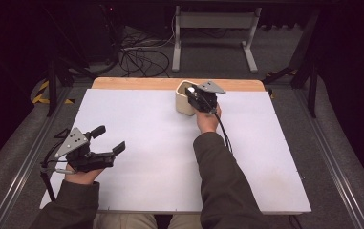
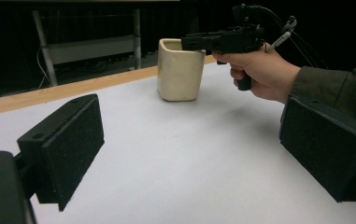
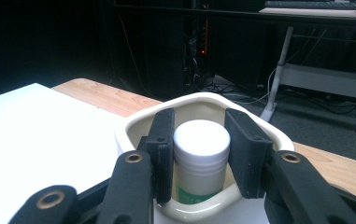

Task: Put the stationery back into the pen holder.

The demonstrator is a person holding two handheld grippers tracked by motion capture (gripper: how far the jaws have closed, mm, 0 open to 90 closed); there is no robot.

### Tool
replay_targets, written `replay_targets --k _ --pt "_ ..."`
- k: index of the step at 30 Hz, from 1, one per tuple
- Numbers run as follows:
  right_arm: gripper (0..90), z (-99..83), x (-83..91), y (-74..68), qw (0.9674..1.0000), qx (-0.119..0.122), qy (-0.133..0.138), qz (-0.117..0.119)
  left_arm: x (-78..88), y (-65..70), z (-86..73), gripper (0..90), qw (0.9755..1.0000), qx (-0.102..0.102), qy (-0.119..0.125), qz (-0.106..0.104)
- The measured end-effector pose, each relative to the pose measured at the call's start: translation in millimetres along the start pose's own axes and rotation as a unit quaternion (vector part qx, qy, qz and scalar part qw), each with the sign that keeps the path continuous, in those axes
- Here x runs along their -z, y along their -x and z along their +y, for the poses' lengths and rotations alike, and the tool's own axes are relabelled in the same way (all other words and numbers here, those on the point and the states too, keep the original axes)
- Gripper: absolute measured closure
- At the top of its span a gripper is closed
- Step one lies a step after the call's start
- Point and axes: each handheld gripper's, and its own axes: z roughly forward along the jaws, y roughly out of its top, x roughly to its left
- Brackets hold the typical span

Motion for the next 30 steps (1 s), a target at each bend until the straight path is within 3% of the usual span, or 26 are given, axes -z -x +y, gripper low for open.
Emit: replay_targets --k 19,30 --pt "61.6 8.9 3.1 -1.3 0.9999 -0.005 0.012 0.010 0.3 0.1 0.2 7.5 1.0000 -0.002 0.000 0.000" --pt "52.5 14.4 13.0 -5.1 0.9989 -0.017 0.018 0.039 0.4 -0.6 -0.2 7.4 1.0000 -0.001 0.000 0.001"
